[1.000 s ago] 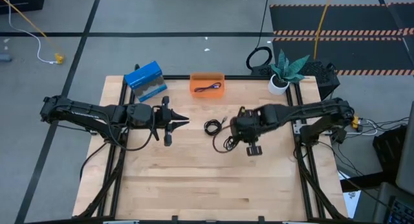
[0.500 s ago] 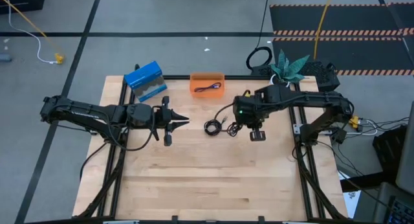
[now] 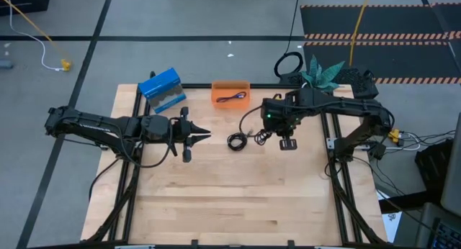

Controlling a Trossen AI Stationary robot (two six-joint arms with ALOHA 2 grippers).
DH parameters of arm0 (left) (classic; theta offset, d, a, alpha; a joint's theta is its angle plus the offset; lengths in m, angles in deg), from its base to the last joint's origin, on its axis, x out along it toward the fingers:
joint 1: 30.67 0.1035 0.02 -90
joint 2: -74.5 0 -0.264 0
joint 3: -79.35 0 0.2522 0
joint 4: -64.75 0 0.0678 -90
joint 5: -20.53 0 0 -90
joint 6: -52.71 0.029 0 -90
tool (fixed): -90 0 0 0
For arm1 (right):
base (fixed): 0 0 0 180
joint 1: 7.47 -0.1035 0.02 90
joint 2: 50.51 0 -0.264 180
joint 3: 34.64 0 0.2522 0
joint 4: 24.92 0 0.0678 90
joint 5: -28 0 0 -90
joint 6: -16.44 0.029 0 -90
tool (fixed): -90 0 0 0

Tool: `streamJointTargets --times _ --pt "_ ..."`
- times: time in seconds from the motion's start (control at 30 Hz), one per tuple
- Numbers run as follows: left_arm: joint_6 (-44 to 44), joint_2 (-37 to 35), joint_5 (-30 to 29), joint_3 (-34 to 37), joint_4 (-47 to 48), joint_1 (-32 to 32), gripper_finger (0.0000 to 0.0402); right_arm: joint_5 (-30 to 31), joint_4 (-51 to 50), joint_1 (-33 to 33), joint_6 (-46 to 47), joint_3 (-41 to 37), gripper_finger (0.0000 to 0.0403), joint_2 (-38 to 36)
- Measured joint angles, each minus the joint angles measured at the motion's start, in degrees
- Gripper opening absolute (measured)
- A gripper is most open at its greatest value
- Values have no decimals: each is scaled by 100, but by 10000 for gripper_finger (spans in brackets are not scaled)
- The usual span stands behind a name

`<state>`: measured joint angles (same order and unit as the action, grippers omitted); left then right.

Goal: Pick and place USB-C Cables
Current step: Put the bottom black charger cable into the orange bin

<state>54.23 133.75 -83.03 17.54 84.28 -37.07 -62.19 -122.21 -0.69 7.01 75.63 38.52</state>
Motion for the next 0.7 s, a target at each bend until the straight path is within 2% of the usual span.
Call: streamJointTargets --times 0.2,0.33,0.5,0.7 --pt "-18 0 0 0 1 0 58 4 417 420 -333 25 15 82" --pt "-30 0 0 1 4 0 58 7 416 734 -734 249 15 418" --pt "-31 -2 0 2 12 -2 58 10 364 1060 -1231 853 15 1049" --pt "-30 -2 0 2 21 -2 58 11 283 1483 -1710 1932 15 1857"
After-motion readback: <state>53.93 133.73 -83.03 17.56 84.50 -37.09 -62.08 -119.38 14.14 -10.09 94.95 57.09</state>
